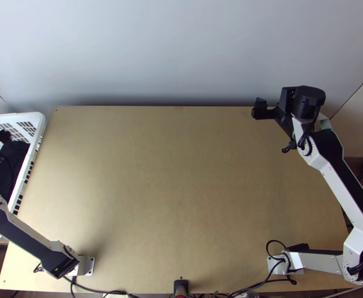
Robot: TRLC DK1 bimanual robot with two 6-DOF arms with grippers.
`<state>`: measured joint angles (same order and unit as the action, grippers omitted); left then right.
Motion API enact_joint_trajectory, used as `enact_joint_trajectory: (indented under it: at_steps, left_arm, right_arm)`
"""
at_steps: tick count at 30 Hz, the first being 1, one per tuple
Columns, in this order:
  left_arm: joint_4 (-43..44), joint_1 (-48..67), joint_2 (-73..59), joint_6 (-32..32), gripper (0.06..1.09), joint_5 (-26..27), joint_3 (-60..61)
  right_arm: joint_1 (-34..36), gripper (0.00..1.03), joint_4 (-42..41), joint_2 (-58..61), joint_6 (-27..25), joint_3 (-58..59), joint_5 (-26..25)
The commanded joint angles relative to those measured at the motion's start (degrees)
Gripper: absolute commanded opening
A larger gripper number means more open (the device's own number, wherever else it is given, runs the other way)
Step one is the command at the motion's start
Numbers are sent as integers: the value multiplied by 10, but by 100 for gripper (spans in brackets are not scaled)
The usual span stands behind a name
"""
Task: Fold the t-shirt
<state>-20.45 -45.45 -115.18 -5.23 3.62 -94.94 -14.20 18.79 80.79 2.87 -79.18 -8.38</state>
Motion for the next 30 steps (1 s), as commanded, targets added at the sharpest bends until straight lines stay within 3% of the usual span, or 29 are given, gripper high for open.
enact_joint_trajectory:
  at_steps: [1,22,30]
  left_arm:
    - [5,-38,-107,-8,104,1,-79]
    - [8,-63,-383,-67,104,-6,-318]
    - [5,-68,-423,-76,104,-11,-330]
  right_arm:
    - [-6,96,16,-4,-6,-1,-7]
    - [8,96,53,-11,-16,-14,-30]
    - [8,96,53,-2,-25,-19,-36]
